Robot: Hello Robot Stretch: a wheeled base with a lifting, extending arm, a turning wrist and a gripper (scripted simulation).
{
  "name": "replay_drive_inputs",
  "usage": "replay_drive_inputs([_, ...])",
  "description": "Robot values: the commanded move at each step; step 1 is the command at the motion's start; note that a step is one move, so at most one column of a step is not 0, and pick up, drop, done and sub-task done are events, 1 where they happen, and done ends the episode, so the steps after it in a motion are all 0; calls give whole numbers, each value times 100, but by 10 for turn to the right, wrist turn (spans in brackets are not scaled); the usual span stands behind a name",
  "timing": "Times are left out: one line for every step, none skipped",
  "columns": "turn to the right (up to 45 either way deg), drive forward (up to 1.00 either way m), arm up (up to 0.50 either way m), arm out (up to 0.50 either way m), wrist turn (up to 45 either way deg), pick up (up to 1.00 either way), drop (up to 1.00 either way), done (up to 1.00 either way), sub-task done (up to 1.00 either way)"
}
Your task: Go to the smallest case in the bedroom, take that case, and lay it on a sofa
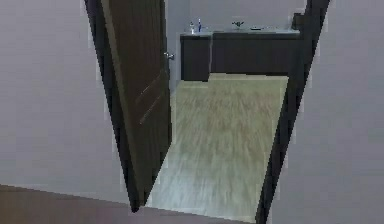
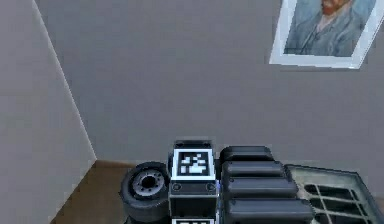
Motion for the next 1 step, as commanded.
replay_drive_inputs([90, 0, 0, 0, 0, 0, 0, 0, 0])
